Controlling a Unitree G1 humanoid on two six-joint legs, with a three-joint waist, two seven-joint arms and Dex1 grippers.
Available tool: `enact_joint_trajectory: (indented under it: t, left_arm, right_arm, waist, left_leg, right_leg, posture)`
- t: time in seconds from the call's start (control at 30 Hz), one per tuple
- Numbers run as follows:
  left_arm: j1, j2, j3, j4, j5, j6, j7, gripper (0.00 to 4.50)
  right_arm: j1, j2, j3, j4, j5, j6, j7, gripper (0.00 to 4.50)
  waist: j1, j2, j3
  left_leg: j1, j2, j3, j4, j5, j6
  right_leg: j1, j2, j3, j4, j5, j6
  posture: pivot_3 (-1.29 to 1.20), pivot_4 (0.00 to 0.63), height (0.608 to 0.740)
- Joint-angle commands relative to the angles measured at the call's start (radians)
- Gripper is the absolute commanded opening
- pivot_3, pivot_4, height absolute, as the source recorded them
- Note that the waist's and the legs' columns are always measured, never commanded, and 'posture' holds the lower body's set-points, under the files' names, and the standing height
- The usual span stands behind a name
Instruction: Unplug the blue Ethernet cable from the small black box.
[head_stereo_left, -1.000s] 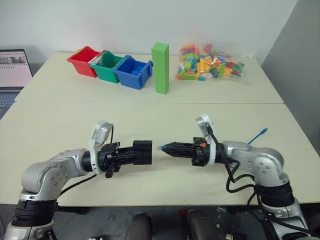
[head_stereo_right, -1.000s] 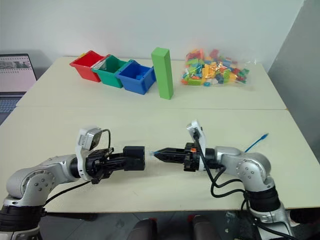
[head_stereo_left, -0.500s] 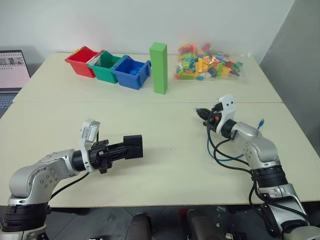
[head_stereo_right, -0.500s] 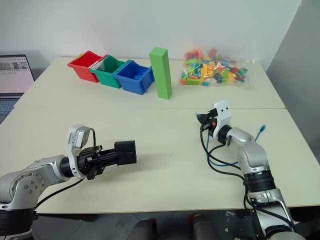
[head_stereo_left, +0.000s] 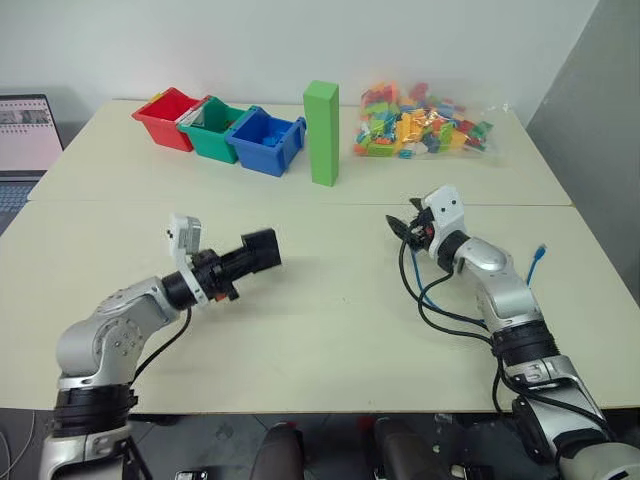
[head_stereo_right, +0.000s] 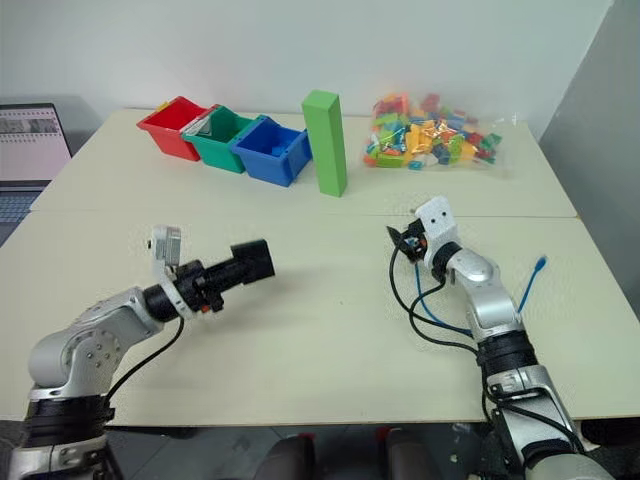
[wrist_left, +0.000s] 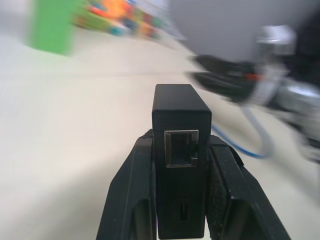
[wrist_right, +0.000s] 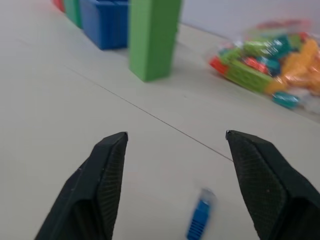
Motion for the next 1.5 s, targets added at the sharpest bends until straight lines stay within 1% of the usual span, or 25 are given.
enact_joint_trajectory:
  t: [0.03, 0.1, 0.13, 0.27, 0.37, 0.47, 0.5, 0.53, 0.6, 0.63, 0.7, 0.73, 0.77, 0.87, 1.0, 1.17, 1.27, 1.3, 1.4, 1.47, 1.5]
  left_arm:
    - [-0.105, -0.029, 0.02, 0.177, 0.193, -0.284, 0.144, 0.8]
    - [-0.164, -0.048, 0.031, 0.302, 0.242, -0.383, 0.182, 0.8]
    - [-0.183, -0.049, 0.017, 0.359, 0.274, -0.439, 0.179, 0.8]
    - [-0.257, -0.057, -0.025, 0.596, 0.403, -0.651, 0.224, 0.8]
    - [-0.307, -0.063, -0.019, 0.746, 0.441, -0.732, 0.265, 0.8]
    - [-0.316, -0.057, -0.025, 0.825, 0.465, -0.772, 0.26, 0.8]
    - [-0.312, -0.052, -0.034, 0.841, 0.48, -0.796, 0.255, 1.5]
    - [-0.305, -0.049, -0.033, 0.851, 0.483, -0.807, 0.25, 1.61]
    - [-0.297, -0.049, -0.026, 0.864, 0.483, -0.822, 0.239, 2.06]
    - [-0.291, -0.048, -0.021, 0.863, 0.481, -0.824, 0.236, 2.14]
    - [-0.269, -0.049, -0.013, 0.845, 0.472, -0.82, 0.228, 2.63]
    - [-0.255, -0.053, -0.003, 0.825, 0.454, -0.801, 0.214, 2.77]
    - [-0.24, -0.056, 0.006, 0.801, 0.437, -0.781, 0.203, 3.08]
    - [-0.166, -0.051, 0.03, 0.684, 0.398, -0.702, 0.198, 3.64]
    - [-0.036, -0.022, 0.077, 0.461, 0.337, -0.556, 0.206, 3.64]
    - [0.108, 0.031, 0.137, 0.203, 0.279, -0.374, 0.229, 3.64]
    - [0.173, 0.084, 0.157, 0.058, 0.251, -0.213, 0.243, 3.64]
    - [0.189, 0.097, 0.17, 0.017, 0.237, -0.19, 0.238, 3.64]
    - [0.214, 0.139, 0.205, -0.057, 0.238, -0.193, 0.218, 3.64]
    - [0.23, 0.188, 0.222, -0.085, 0.234, -0.207, 0.16, 3.64]
    - [0.235, 0.223, 0.228, -0.096, 0.209, -0.182, 0.108, 3.64]
  right_arm:
    - [0.017, -0.058, 0.048, -0.274, 0.107, 0.13, 0.17, 3.61]
    - [0.017, -0.09, 0.079, -0.373, 0.134, 0.202, 0.214, 3.61]
    - [0.013, -0.095, 0.087, -0.406, 0.146, 0.238, 0.219, 3.61]
    - [-0.009, -0.096, 0.114, -0.464, 0.146, 0.321, 0.219, 3.61]
    - [-0.018, -0.089, 0.13, -0.474, 0.127, 0.341, 0.212, 3.61]
    - [-0.016, -0.089, 0.141, -0.479, 0.115, 0.352, 0.206, 3.61]
    - [-0.014, -0.089, 0.143, -0.482, 0.114, 0.358, 0.207, 3.68]
    - [-0.01, -0.089, 0.143, -0.487, 0.117, 0.367, 0.209, 3.68]
    - [-0.004, -0.087, 0.142, -0.497, 0.12, 0.38, 0.211, 3.68]
    - [-0.001, -0.086, 0.141, -0.503, 0.121, 0.387, 0.211, 3.68]
    - [0.008, -0.088, 0.142, -0.516, 0.121, 0.397, 0.212, 3.68]
    - [0.012, -0.089, 0.143, -0.522, 0.121, 0.403, 0.212, 3.68]
    - [0.015, -0.089, 0.143, -0.527, 0.12, 0.407, 0.212, 3.68]
    - [0.028, -0.09, 0.141, -0.54, 0.12, 0.416, 0.212, 3.68]
    - [0.053, -0.102, 0.125, -0.549, 0.123, 0.43, 0.211, 3.68]
    - [0.097, -0.131, 0.063, -0.562, 0.149, 0.445, 0.213, 3.68]
    - [0.128, -0.181, 0.017, -0.562, 0.158, 0.446, 0.23, 3.68]
    - [0.138, -0.2, 0.003, -0.56, 0.161, 0.441, 0.238, 3.68]
    - [0.158, -0.252, -0.033, -0.548, 0.164, 0.421, 0.26, 3.68]
    - [0.17, -0.292, -0.059, -0.536, 0.164, 0.406, 0.284, 3.68]
    - [0.175, -0.312, -0.073, -0.528, 0.165, 0.398, 0.298, 3.68]
  waist:
    - [0.001, 0.0, 0.0]
    - [0.003, 0.0, 0.0]
    - [0.004, 0.0, 0.0]
    - [0.004, -0.001, 0.0]
    - [0.004, -0.001, 0.0]
    - [0.003, -0.001, 0.0]
    - [0.003, -0.001, 0.0]
    - [0.003, -0.001, 0.0]
    - [0.003, -0.001, 0.0]
    - [0.003, -0.001, 0.0]
    - [0.003, -0.001, 0.0]
    - [0.002, -0.001, -0.001]
    - [0.0, -0.001, -0.001]
    - [-0.001, -0.001, -0.001]
    - [-0.002, -0.001, -0.001]
    - [-0.001, -0.001, -0.001]
    - [0.0, -0.001, -0.001]
    - [0.001, -0.001, -0.001]
    - [0.001, -0.001, -0.001]
    - [0.0, -0.001, -0.001]
    - [0.0, -0.001, -0.001]
  left_leg:
    - [0.0, 0.0, 0.0, 0.0, 0.0, 0.0]
    - [0.0, 0.0, 0.0, 0.0, 0.0, 0.0]
    - [0.0, 0.0, 0.0, 0.001, 0.0, 0.0]
    - [0.0, -0.002, 0.0, 0.001, 0.0, 0.0]
    - [-0.001, -0.002, 0.0, 0.002, 0.0, 0.0]
    - [-0.001, -0.001, 0.0, 0.002, 0.0, 0.0]
    - [-0.002, -0.001, 0.0, 0.002, 0.0, 0.0]
    - [-0.002, -0.002, 0.0, 0.002, 0.0, 0.0]
    - [-0.002, -0.001, 0.0, 0.002, 0.0, 0.0]
    - [-0.002, -0.001, 0.0, 0.002, 0.0, 0.0]
    - [-0.002, -0.001, 0.0, 0.002, 0.0, 0.0]
    - [-0.002, -0.001, 0.0, 0.002, 0.0, 0.0]
    - [-0.001, -0.001, 0.0, 0.002, 0.0, 0.0]
    - [-0.001, -0.001, 0.0, 0.002, 0.0, 0.0]
    - [-0.001, -0.001, 0.0, 0.003, 0.0, 0.0]
    - [-0.001, 0.0, -0.001, 0.006, 0.0, 0.0]
    - [-0.001, -0.001, -0.001, 0.009, 0.0, 0.0]
    - [-0.001, -0.001, -0.001, 0.01, 0.0, 0.0]
    - [0.0, -0.001, -0.001, 0.012, 0.0, 0.0]
    - [0.0, -0.001, -0.001, 0.012, 0.0, 0.0]
    - [0.0, 0.0, -0.001, 0.012, 0.0, 0.0]
  right_leg:
    - [0.0, 0.0, 0.001, 0.0, 0.0, 0.0]
    - [0.0, 0.0, -0.001, 0.001, 0.0, 0.0]
    - [0.0, 0.0, 0.0, 0.0, 0.0, 0.0]
    - [0.0, 0.0, 0.0, 0.0, 0.001, 0.001]
    - [0.0, -0.001, -0.001, 0.0, 0.001, 0.001]
    - [0.0, 0.0, -0.001, 0.0, 0.001, 0.001]
    - [0.0, 0.0, -0.001, 0.0, 0.001, 0.001]
    - [0.0, 0.0, -0.001, 0.0, 0.001, 0.001]
    - [0.0, 0.0, -0.001, 0.0, 0.001, 0.001]
    - [0.0, 0.0, -0.001, 0.0, 0.001, 0.001]
    - [0.0, 0.0, -0.001, 0.001, 0.001, 0.001]
    - [0.0, 0.0, -0.001, 0.001, 0.001, 0.001]
    - [0.0, 0.0, -0.001, 0.002, 0.001, 0.001]
    - [0.0, 0.0, -0.001, 0.003, 0.001, 0.001]
    - [-0.002, 0.0, -0.001, 0.006, 0.001, 0.001]
    - [-0.002, 0.0, 0.0, 0.009, 0.001, 0.001]
    - [-0.002, 0.0, 0.0, 0.012, 0.0, 0.001]
    - [-0.002, 0.0, 0.0, 0.013, 0.0, 0.001]
    - [-0.001, 0.0, -0.001, 0.013, 0.0, 0.002]
    - [-0.001, 0.0, 0.0, 0.013, -0.002, 0.006]
    - [-0.001, 0.0, 0.0, 0.013, -0.002, 0.006]
  posture:
    - [0.0, 0.15, 0.74]
    - [0.0, 0.15, 0.74]
    - [0.0, 0.15, 0.74]
    - [0.0, 0.15, 0.74]
    - [0.0, 0.15, 0.74]
    - [0.0, 0.15, 0.74]
    - [0.0, 0.15, 0.74]
    - [0.0, 0.15, 0.74]
    - [0.0, 0.15, 0.74]
    - [0.0, 0.15, 0.74]
    - [0.0, 0.15, 0.74]
    - [0.0, 0.15, 0.74]
    - [0.0, 0.15, 0.74]
    - [0.0, 0.15, 0.74]
    - [0.0, 0.15, 0.74]
    - [0.0, 0.15, 0.74]
    - [0.0, 0.15, 0.74]
    - [0.0, 0.15, 0.74]
    - [0.0, 0.15, 0.74]
    - [0.0, 0.15, 0.74]
    - [0.0, 0.15, 0.74]
